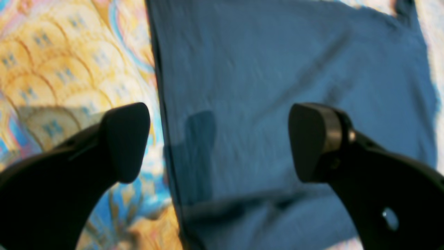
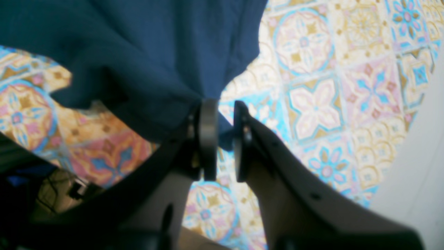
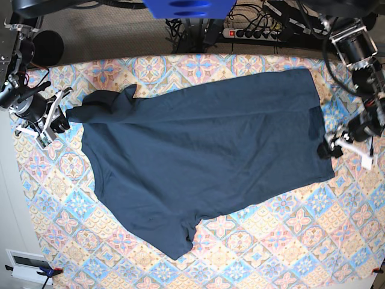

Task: Layout the t-shirt on the table in an organized manner, then fold the t-shirt properly
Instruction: 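Release the shirt with the left gripper and grasp its side edge lower down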

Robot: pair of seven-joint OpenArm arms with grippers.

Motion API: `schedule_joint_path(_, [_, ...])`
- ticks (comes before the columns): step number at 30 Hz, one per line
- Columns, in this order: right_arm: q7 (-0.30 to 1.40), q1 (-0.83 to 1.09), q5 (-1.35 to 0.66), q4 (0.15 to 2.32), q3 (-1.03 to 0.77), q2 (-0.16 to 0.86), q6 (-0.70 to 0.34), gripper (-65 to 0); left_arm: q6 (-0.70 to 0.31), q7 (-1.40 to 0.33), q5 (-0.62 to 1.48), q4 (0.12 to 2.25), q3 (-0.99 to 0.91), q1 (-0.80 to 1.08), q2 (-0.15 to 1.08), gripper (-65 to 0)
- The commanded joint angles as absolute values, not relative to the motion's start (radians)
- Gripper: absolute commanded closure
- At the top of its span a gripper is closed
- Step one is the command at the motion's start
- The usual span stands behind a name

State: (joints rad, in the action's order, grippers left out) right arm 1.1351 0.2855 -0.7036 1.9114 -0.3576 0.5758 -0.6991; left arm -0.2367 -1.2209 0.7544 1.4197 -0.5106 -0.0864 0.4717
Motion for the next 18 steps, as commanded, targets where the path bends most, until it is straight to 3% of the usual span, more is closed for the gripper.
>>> schedule_joint_path(1, [1.115, 0.277, -0.711, 1.925, -0.371, 0.578, -0.698, -8.2, -0.242, -1.202, 0.719, 1.432, -0.492, -0.133, 0.469, -63.8])
schedule_joint_path(4, [1.115, 0.275, -0.708, 1.925, -0.371, 0.564, -0.698, -8.2, -0.242, -1.202, 0.578, 1.42, -0.437, -0.177, 0.417, -60.6])
schedule_joint_path(11, [1.112, 0.269, -0.708, 1.925, -0.371, 0.564, -0.698, -8.1, -0.242, -1.201, 0.43, 1.287, -0.423, -0.217, 0.367, -46.0])
schedule_joint_path(15, [1.115, 0.231, -0.708, 1.925, -0.371, 0.564, -0.698, -8.2, -0.242, -1.139, 0.383, 1.194, -0.42, -0.223, 0.367, -33.4])
schedule_joint_path(18, [1.115, 0.213, -0.708, 1.925, -0.371, 0.564, -0.698, -8.2, -0.242, -1.035, 0.344, 1.127, -0.417, -0.226, 0.367, -19.0])
